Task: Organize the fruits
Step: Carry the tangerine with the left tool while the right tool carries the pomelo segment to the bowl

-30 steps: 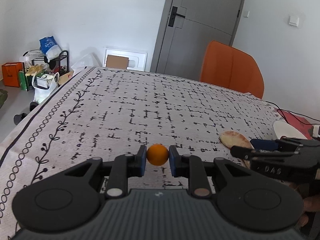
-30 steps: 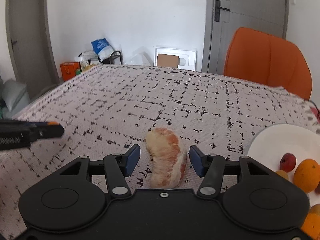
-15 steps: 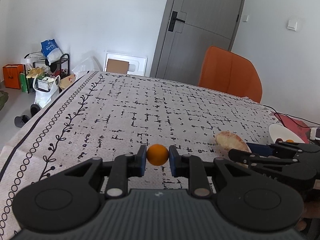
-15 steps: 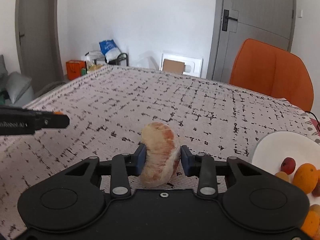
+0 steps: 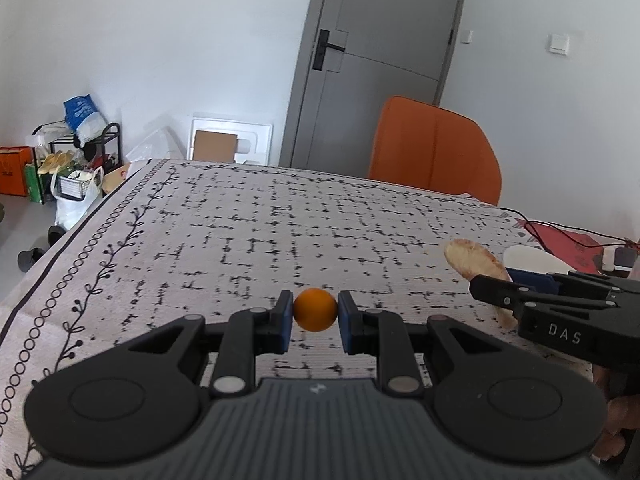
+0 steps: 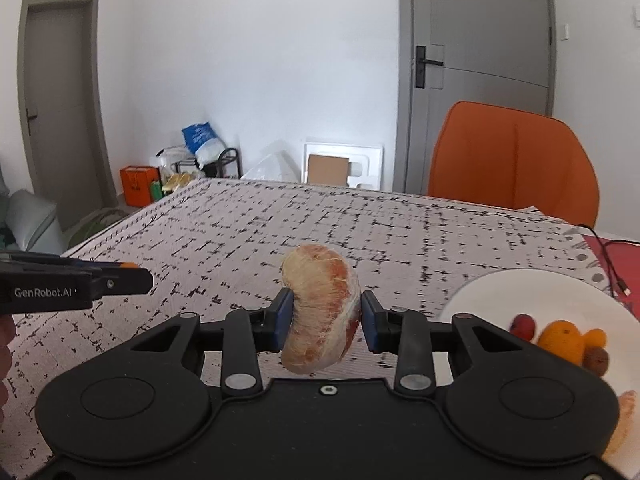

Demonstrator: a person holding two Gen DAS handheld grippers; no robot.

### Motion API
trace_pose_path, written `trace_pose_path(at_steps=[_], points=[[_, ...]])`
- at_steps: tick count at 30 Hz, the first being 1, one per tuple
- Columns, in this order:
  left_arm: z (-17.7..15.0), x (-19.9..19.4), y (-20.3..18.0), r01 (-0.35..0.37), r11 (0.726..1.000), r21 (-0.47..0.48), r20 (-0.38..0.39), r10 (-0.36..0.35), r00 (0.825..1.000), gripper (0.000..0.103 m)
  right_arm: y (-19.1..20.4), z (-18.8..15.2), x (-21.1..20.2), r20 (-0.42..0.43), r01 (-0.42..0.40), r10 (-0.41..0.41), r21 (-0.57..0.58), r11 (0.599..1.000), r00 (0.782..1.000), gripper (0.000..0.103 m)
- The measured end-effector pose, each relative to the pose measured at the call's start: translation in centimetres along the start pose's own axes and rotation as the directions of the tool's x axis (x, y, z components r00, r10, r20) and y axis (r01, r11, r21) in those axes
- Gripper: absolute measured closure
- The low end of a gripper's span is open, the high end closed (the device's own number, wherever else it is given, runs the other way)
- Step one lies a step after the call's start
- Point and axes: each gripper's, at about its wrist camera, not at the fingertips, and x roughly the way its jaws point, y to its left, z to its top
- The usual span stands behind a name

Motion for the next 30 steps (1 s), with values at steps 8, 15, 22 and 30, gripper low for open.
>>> trace_pose_path(at_steps=[8,15,22,30], points=[[0.2,0.3,-2.9,0.048,0.998,0.030,0.006,-0.048,0.999,0.081,-2.7,-0.1,-2.4,0.026,0.047,-0.049,0.064,0.997,0.998,0.069],[0.4,0.9,-5.5,0.086,0.994,0.061,0.007,-0.087,0.996,0.081,-5.3,-0.7,-3.7,0.029,0.101,-0.105,0.108,0.989,0.994,0.069],[0.8,1.7,-7.4,0.114,0.990,0.088,0.001,-0.115,0.993,0.081,-8.0,-1.6,-4.8,0.027,0.153,-0.160,0.176,0.973,0.987,0.069],[0.9,2.6,-9.8,0.147,0.982,0.119,-0.011,-0.147,0.989,0.081,-10.9,-2.5,-5.8,0.017,0.205,-0.214,0.227,0.952,0.977,0.068]])
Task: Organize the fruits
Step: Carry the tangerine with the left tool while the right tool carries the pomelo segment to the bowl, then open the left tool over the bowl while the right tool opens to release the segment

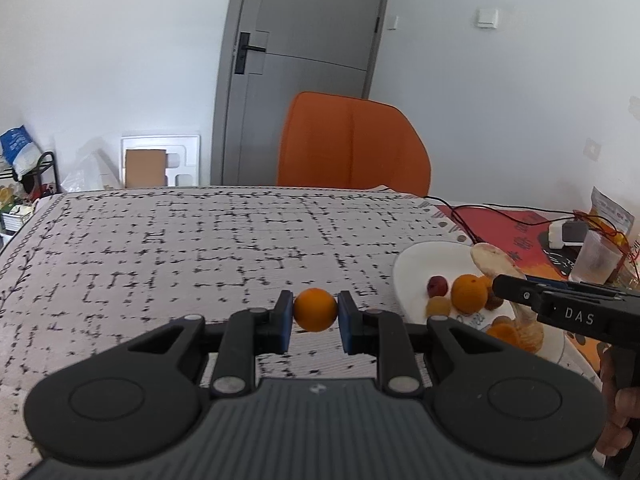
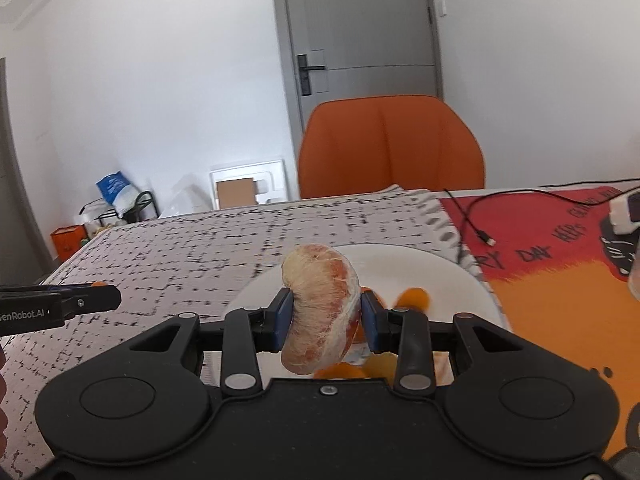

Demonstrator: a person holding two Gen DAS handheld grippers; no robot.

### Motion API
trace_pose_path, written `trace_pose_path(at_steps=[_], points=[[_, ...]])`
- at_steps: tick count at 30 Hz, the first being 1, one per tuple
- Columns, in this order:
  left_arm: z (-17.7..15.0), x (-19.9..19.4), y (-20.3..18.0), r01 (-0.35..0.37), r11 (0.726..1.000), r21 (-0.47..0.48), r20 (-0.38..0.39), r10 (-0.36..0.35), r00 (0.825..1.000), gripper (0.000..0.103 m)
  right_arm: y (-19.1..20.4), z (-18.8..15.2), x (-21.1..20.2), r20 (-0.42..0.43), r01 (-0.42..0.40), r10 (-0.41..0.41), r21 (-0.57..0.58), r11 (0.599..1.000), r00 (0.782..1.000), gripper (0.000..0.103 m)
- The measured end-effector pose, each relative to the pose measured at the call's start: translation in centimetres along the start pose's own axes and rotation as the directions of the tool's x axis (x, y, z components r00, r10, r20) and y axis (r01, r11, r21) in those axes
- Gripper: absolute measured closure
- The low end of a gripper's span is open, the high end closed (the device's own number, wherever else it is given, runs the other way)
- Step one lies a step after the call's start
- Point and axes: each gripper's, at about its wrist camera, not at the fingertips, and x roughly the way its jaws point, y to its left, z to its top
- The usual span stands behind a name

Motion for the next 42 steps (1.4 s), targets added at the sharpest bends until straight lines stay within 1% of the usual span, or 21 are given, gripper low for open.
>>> trace_pose_path(at_steps=[8,14,15,17,19,21,34,38,42], points=[[0.2,1.2,-2.4,0.040,0.998,0.042,-0.012,-0.039,0.999,0.081,-3.0,-0.3,-0.3,0.004,0.067,-0.067,0.040,0.997,0.998,0.068],[0.4,1.6,-3.5,0.069,0.996,0.059,-0.012,-0.068,0.998,0.081,-4.7,-0.4,-0.1,-0.002,0.115,-0.115,0.083,0.990,0.993,0.068],[0.4,1.7,-3.6,0.074,0.995,0.062,-0.012,-0.074,0.997,0.081,-4.8,-0.3,0.0,-0.006,0.124,-0.124,0.086,0.989,0.992,0.067],[0.4,1.8,-3.9,0.083,0.994,0.069,-0.012,-0.082,0.997,0.081,-5.0,-0.2,0.2,-0.022,0.137,-0.135,0.101,0.985,0.991,0.062],[0.4,2.0,-4.1,0.089,0.993,0.076,-0.015,-0.088,0.996,0.081,-5.2,-0.2,-0.1,-0.003,0.132,-0.133,0.124,0.983,0.991,0.058],[0.5,2.2,-4.3,0.094,0.992,0.081,-0.019,-0.093,0.995,0.081,-5.4,-0.3,-0.5,0.006,0.120,-0.122,0.143,0.982,0.993,0.057],[0.6,3.0,-7.5,0.152,0.981,0.121,-0.038,-0.149,0.988,0.080,-7.2,-1.0,-3.7,0.025,0.118,-0.125,0.193,0.974,0.992,0.057],[0.7,2.6,-7.7,0.141,0.982,0.128,-0.037,-0.138,0.990,0.077,-7.2,-1.2,-4.0,0.019,0.110,-0.116,0.200,0.974,0.993,0.057],[0.6,2.2,-6.5,0.121,0.988,0.093,-0.046,-0.117,0.992,0.077,-6.7,-1.4,-4.1,0.010,0.093,-0.097,0.195,0.976,0.995,0.056]])
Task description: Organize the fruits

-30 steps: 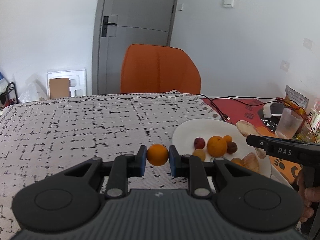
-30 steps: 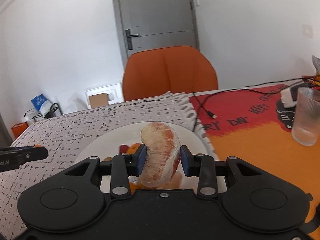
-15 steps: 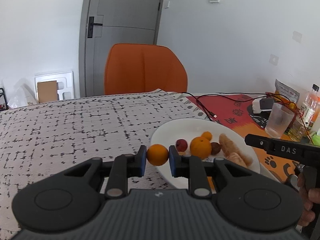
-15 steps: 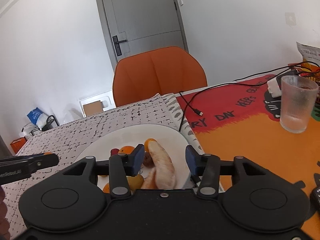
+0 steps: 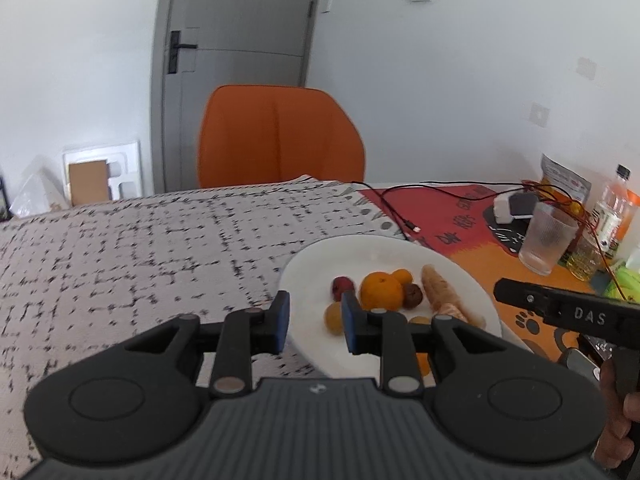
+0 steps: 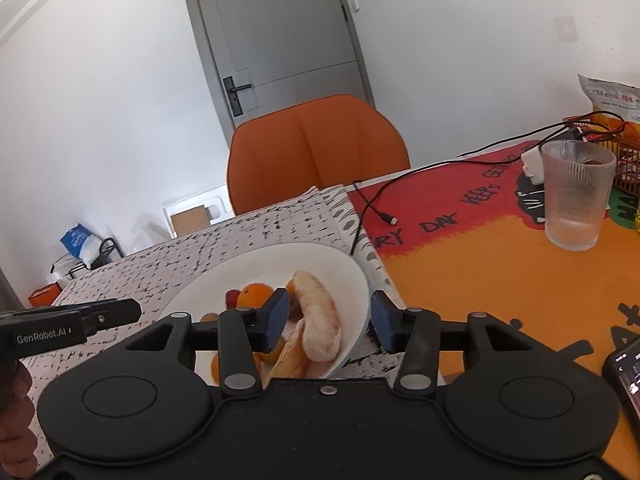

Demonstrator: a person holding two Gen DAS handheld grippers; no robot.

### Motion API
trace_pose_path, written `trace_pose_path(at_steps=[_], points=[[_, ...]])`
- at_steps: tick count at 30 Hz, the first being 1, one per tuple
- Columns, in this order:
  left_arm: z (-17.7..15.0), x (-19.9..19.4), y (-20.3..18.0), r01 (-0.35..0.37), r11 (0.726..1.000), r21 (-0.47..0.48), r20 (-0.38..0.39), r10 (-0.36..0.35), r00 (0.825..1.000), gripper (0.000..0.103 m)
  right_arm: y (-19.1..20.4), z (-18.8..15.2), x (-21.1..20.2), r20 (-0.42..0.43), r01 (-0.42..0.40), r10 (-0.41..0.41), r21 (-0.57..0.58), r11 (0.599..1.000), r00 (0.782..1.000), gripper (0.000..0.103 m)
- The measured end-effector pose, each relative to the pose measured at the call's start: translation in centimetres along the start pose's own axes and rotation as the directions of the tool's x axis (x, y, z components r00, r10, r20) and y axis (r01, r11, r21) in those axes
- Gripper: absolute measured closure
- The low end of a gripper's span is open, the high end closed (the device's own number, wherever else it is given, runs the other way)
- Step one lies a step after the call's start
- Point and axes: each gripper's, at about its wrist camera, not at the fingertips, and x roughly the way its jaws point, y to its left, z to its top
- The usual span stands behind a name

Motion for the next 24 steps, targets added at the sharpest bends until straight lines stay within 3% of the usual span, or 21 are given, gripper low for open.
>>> trace_pose_path(at_steps=[14,19,21,24], points=[[-0.9,-3.8,3.3,-0.043,0.998,-0.048,-0.006,0.042,0.999,0.075,2.6,-0.6,-1.3,-0.019,-0.049,0.049,-0.002,0.999,0.999,0.046],[-1.2,-5.4,4.2,-0.077,0.995,-0.068,-0.001,0.077,0.997,0.055,3.5,-0.5,-2.3,-0.011,-0.065,0.065,-0.006,0.998,0.998,0.034],[-1.1,-6.1,4.4,-0.093,0.992,-0.079,0.003,0.094,0.996,0.036,3.8,-0.4,-2.5,-0.014,-0.074,0.074,-0.003,0.997,0.997,0.033],[-1.2,-7.3,4.7,-0.133,0.988,-0.076,0.020,0.135,0.991,0.020,4.4,-0.3,-3.0,-0.016,-0.085,0.085,-0.005,0.996,0.996,0.024]])
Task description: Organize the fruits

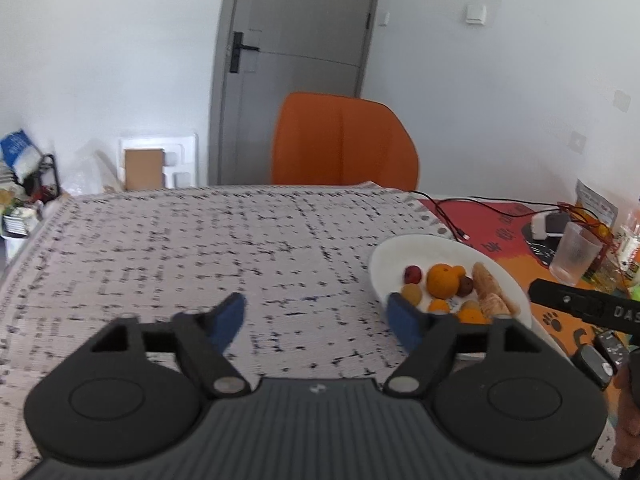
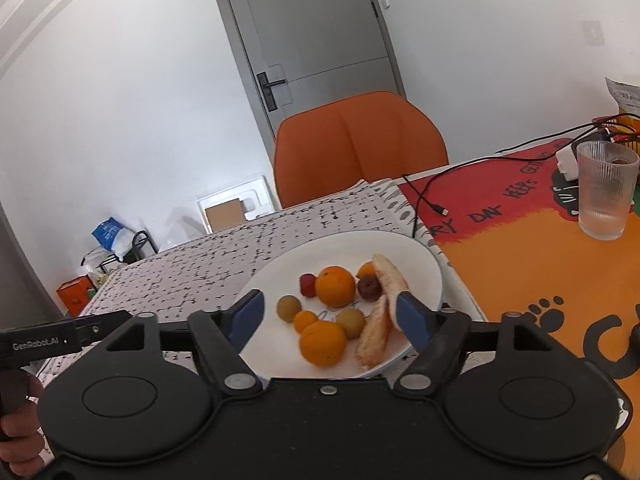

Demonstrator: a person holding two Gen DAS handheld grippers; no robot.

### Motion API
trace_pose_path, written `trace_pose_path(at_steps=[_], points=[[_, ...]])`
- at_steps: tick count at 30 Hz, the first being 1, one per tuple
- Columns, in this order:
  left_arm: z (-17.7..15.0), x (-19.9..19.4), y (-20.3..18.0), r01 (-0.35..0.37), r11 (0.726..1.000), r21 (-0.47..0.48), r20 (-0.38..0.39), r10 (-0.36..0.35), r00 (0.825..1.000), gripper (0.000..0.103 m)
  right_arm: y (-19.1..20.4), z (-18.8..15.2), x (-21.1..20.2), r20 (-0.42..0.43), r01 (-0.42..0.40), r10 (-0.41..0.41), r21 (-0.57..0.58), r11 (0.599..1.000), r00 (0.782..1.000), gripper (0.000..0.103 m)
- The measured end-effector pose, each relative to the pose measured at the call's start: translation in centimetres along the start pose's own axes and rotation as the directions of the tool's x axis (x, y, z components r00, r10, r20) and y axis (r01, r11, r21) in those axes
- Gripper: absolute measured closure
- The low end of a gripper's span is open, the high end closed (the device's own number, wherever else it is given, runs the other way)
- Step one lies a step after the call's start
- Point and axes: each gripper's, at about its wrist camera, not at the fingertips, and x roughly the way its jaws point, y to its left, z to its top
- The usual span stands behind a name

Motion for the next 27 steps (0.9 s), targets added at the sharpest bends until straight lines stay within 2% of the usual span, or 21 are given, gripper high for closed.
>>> trace_pose_path(at_steps=[1,7,10,27], points=[[0.0,-0.4,0.2,-0.011,1.000,0.007,0.008,0.011,1.000,0.019,0.2,0.0,-0.2,0.002,0.000,0.000,-0.003,1.000,1.000,0.019],[0.2,-2.1,1.4,-0.055,0.998,-0.005,0.000,0.055,0.998,0.011,1.6,0.2,-1.2,0.009,-0.021,0.021,-0.016,1.000,1.000,0.004],[0.3,-3.2,2.1,-0.069,0.997,-0.019,0.003,0.069,0.998,0.010,2.4,0.3,-1.8,0.013,-0.034,0.034,-0.027,0.999,0.999,0.000],[-0.3,-9.4,5.3,-0.174,0.984,-0.031,0.032,0.175,0.984,0.001,5.9,0.7,-4.4,-0.016,-0.114,0.113,-0.064,0.991,0.993,0.000]])
